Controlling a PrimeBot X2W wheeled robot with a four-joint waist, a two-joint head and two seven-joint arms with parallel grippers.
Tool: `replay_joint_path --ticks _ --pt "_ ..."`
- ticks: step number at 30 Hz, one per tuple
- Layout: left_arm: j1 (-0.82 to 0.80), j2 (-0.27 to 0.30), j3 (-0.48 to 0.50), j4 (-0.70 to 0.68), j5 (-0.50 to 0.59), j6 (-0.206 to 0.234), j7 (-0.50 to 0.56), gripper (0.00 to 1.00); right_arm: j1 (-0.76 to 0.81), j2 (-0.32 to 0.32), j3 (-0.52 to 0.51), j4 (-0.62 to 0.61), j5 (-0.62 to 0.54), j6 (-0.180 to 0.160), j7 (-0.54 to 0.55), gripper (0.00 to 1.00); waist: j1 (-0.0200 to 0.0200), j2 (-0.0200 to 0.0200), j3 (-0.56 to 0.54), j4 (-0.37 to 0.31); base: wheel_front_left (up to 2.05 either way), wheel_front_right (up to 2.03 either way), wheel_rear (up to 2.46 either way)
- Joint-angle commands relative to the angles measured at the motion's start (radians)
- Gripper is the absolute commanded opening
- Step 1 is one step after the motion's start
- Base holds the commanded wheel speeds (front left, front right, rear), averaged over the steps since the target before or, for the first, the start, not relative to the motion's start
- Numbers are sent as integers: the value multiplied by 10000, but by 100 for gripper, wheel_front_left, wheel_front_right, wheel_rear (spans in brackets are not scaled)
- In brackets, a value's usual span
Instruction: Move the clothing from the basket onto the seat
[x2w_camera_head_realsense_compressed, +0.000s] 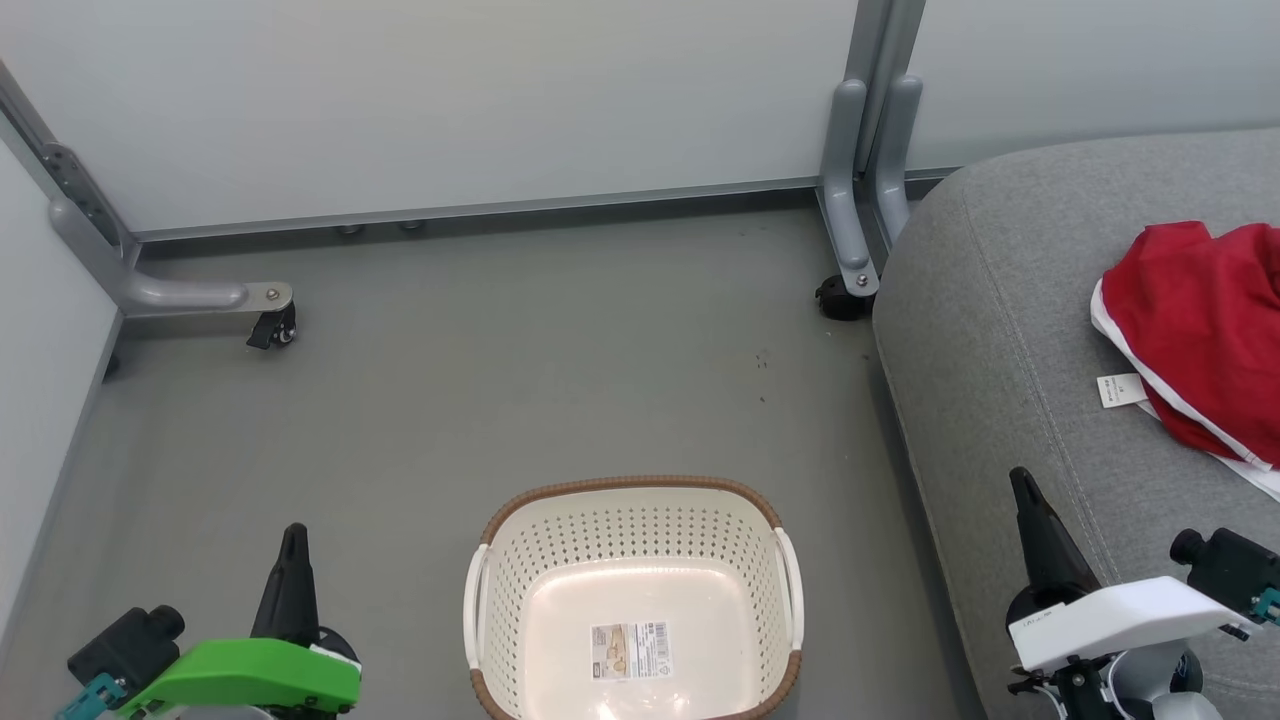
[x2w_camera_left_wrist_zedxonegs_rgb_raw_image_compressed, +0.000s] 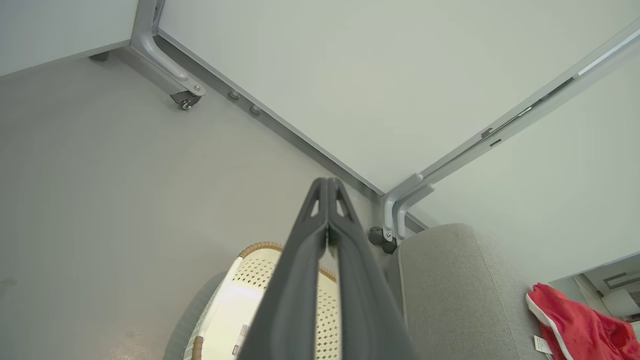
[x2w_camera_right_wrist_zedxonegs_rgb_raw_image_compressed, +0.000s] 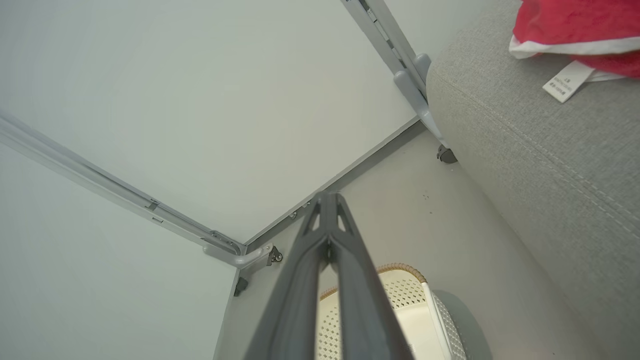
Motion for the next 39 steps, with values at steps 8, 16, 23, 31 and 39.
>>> replay_joint_path --ticks 8,16,23,31,39 --pt "-395 -42 214 -150 -1210 -96 292 0 -440 -102 -102 173 1327 3 139 0 0 0 -19 4 0 0 0" --pt "-480 -63 339 -156 -2138 -123 529 0 -596 -120 -166 391 2326 3 267 0 0 0 -38 7 0 0 0" --pt "-570 -75 436 -160 -2867 -162 722 0 -726 -124 -225 560 3116 3 368 0 0 0 -53 9 0 0 0" --pt "-641 -93 536 -165 -3676 -200 947 0 -884 -127 -301 757 3998 3 494 0 0 0 -72 13 0 0 0" --pt "-729 -111 638 -168 -4420 -219 1134 0 -1020 -124 -379 934 4789 3 610 0 0 0 -90 16 0 0 0"
